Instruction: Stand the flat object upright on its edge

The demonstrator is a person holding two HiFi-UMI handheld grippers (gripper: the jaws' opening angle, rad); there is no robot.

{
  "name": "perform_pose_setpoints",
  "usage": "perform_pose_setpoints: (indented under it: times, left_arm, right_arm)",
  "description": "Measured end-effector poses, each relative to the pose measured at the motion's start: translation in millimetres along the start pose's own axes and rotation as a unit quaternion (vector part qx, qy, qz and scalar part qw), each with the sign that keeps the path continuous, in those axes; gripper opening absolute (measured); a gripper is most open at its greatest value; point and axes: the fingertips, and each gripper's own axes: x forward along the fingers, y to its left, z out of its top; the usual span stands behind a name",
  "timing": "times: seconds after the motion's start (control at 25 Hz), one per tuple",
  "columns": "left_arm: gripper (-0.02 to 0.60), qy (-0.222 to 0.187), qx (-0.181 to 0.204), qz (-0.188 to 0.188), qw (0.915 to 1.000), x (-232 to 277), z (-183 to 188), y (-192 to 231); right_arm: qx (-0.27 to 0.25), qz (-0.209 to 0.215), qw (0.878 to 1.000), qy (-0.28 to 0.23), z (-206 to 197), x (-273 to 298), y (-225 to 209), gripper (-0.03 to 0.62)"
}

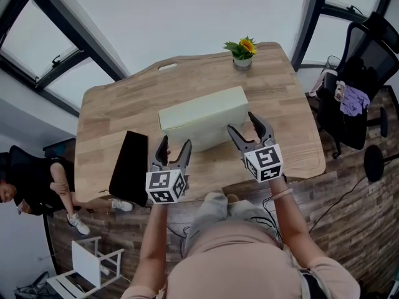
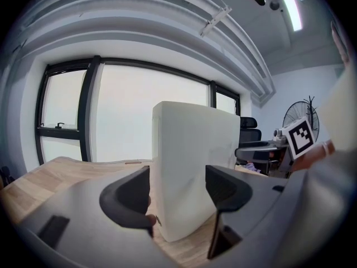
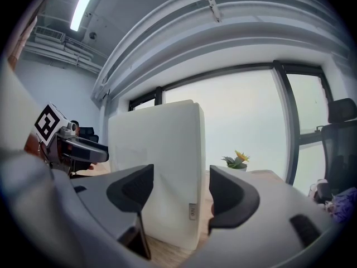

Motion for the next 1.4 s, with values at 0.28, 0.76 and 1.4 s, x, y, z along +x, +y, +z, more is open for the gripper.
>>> perform_pose_setpoints:
  times: [0.28, 0.76, 1.4]
  left_arm:
    - [0.307, -0.006, -0.007, 0.014, 0.9999, -9.7, 2.3, 2.1]
    - [0.307, -0.012, -0.016, 0.034, 0.9992, -37.2, -4.0, -9.9]
    - [0.209, -0.023, -0.023, 0.021, 0.9992, -56.2, -3.8, -24.4]
  right_arm:
    - [0.002, 0.001, 1.0, -0.008, 2.3, -8.6, 0.3, 0.285]
    - [0.006, 0.009, 1.0, -0.025, 3.3, -34.7, 8.4, 0.265]
    - [0.012, 0.004, 1.0, -0.019, -0.2, -52.6, 23.8, 0.199]
